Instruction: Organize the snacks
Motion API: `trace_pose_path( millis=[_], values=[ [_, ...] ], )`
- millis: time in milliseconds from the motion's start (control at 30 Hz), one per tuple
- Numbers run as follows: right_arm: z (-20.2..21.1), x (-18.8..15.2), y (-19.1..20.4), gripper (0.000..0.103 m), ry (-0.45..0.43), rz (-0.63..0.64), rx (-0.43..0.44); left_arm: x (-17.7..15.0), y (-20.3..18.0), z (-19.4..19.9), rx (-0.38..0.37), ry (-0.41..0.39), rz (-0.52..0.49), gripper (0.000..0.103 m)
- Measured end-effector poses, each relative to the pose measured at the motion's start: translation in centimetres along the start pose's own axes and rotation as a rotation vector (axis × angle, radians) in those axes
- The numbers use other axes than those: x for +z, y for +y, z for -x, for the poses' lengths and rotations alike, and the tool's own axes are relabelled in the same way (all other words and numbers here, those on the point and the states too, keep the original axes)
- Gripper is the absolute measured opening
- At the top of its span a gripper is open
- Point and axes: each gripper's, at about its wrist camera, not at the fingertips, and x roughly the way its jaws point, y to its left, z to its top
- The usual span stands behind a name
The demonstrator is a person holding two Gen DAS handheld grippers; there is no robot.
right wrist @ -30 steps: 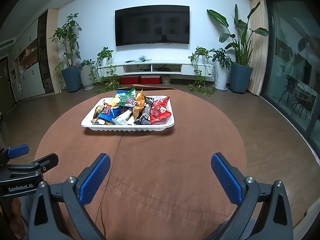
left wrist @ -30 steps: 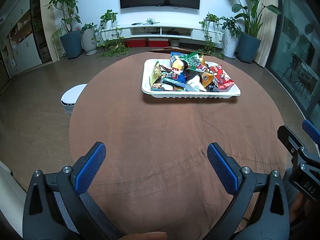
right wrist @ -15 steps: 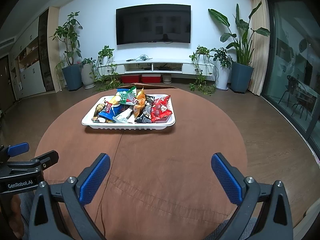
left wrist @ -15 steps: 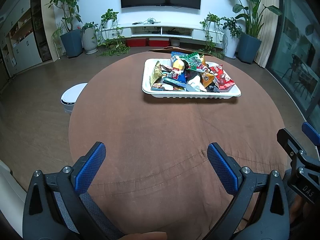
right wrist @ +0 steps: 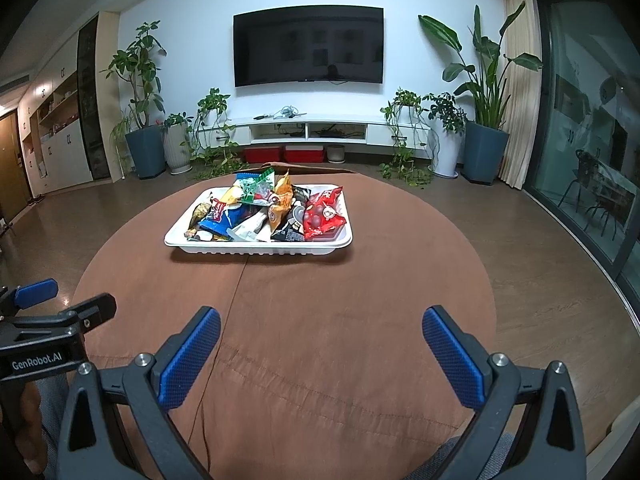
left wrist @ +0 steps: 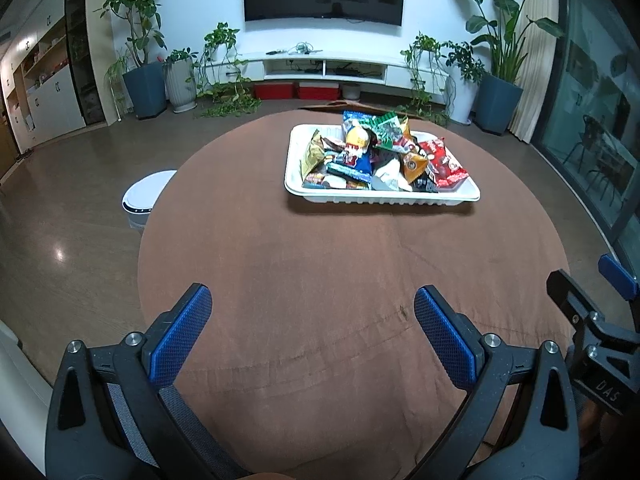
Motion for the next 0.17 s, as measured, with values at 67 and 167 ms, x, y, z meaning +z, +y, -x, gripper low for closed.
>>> trace_pose_path(
  millis=[67, 167],
  values=[
    [0.31, -0.33, -0.19, 0.103, 0.002, 0.000, 0.001, 0.06, 0.01, 0.09, 0.001, -0.004, 0.000, 0.103],
    [0.31, -0.44, -0.42, 0.103, 0.008, -0.004, 0.002, 0.15, -0.03, 0.13, -0.007, -0.005, -0.005, 0.103]
  ],
)
